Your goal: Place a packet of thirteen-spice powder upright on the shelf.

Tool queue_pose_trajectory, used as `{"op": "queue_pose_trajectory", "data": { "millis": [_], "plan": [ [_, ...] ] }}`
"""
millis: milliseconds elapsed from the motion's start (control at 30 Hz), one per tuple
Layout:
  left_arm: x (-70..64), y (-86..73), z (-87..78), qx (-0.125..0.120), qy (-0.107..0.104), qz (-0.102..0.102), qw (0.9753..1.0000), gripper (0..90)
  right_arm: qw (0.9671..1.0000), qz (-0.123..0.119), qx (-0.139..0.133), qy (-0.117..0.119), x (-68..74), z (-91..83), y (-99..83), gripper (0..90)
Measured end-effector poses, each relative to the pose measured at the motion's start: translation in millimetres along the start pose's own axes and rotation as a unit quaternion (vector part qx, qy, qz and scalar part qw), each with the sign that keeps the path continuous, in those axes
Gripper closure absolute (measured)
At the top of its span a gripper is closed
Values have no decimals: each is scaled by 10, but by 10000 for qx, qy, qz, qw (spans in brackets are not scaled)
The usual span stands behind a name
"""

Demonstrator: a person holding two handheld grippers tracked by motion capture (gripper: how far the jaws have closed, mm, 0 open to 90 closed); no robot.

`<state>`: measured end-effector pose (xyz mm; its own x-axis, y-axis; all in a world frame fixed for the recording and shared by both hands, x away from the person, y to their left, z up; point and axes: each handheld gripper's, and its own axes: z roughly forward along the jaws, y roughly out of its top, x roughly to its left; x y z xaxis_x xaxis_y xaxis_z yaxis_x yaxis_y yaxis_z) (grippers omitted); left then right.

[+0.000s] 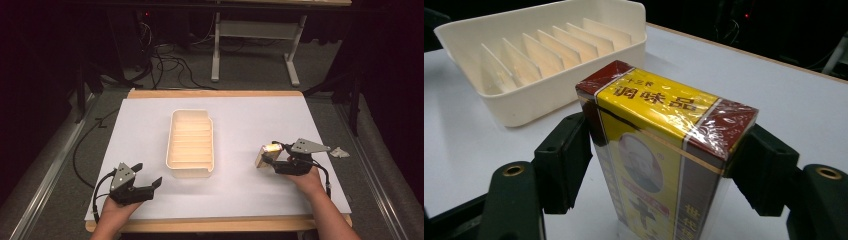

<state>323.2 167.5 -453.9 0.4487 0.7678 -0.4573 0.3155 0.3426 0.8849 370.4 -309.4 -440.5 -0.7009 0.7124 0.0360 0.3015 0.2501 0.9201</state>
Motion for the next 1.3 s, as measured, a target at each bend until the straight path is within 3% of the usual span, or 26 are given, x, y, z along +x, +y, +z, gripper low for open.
{"op": "queue_pose_trajectory", "data": {
  "millis": [300,867,1300],
  "plan": [
    [-6,-10,1,47,-24,22,10000,153,9998,180,18,116,-4,-10,-25,289],
    [-12,-24,5,124,-66,25,9999,153,9994,219,-79,259,-25,-12,-33,249],
    [-10,-24,7,132,-74,-7,9999,153,9991,272,-118,299,-72,-17,-56,287]
  ]
}}
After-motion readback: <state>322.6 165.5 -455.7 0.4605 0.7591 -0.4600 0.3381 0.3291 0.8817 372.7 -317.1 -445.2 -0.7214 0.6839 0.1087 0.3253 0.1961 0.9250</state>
